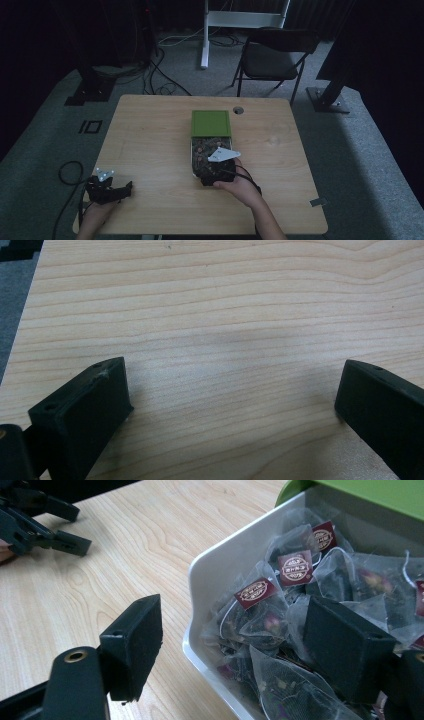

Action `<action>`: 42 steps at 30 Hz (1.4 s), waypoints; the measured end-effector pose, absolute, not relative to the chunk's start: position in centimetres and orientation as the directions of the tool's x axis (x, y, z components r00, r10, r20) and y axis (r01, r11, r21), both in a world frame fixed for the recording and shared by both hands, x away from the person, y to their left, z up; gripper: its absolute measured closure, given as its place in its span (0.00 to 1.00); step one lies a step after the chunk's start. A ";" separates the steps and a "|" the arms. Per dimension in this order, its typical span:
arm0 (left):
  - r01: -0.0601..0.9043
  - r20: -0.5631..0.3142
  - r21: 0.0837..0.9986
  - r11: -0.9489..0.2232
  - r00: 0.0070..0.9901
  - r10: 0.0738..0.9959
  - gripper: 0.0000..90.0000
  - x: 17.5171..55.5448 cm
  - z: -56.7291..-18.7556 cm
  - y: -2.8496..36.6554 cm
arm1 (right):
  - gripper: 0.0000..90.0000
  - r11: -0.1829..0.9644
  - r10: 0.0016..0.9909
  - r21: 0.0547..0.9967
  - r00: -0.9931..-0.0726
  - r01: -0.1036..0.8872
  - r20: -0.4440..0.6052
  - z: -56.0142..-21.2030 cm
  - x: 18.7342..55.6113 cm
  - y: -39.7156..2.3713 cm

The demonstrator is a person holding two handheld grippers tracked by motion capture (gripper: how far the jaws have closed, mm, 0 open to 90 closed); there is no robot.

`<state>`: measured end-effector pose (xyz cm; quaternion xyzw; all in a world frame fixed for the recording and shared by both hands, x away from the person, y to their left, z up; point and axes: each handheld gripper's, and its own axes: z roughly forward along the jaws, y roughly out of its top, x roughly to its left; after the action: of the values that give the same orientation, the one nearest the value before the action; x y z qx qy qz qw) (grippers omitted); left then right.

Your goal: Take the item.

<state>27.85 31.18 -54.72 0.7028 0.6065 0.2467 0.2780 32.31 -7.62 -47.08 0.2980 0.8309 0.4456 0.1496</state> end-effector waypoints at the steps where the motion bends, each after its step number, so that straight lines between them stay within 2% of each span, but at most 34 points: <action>1: 0.716 0.009 0.689 -0.110 0.143 0.990 0.02 27.8 -54.7 31.2 | 0.29 0.431 0.629 0.828 -0.777 0.359 0.010 -47.2 32.4 -7.5; 4: 0.715 0.009 0.690 -0.110 0.142 0.990 0.02 27.8 -54.7 31.2 | 0.30 0.431 0.631 0.825 -0.776 0.364 0.012 -47.4 32.6 -7.3; 5: 0.715 0.010 0.690 -0.110 0.143 0.990 0.02 27.8 -54.7 31.2 | 0.34 0.440 0.629 0.824 -0.778 0.358 0.002 -47.6 32.7 -7.2; 12: 0.716 0.010 0.689 -0.110 0.143 0.990 0.02 27.8 -54.7 31.2 | 0.35 0.456 0.631 0.814 -0.776 0.359 -0.011 -47.9 33.0 -6.7; 25: 0.716 0.009 0.689 -0.110 0.143 0.990 0.02 27.8 -54.7 31.2 | 0.43 0.475 0.632 0.804 -0.774 0.358 -0.029 -48.5 33.5 -5.8; 36: 0.714 0.008 0.692 -0.107 0.140 0.990 0.02 27.8 -54.7 31.2 | 0.45 0.459 0.609 0.806 -0.793 0.374 0.020 -48.5 33.9 -6.4; 37: 0.714 0.008 0.692 -0.107 0.140 0.990 0.02 27.8 -54.7 31.2 | 0.50 0.461 0.610 0.805 -0.792 0.373 0.017 -48.6 33.9 -6.6; 42: 0.715 0.010 0.690 -0.110 0.142 0.990 0.02 27.8 -54.7 31.2 | 0.57 0.432 0.645 0.813 -0.764 0.390 0.024 -48.7 34.2 -7.0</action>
<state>27.78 31.21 -54.72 0.7027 0.6066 0.2469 0.2780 34.23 -7.03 -48.68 0.3108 0.8331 0.4332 0.1472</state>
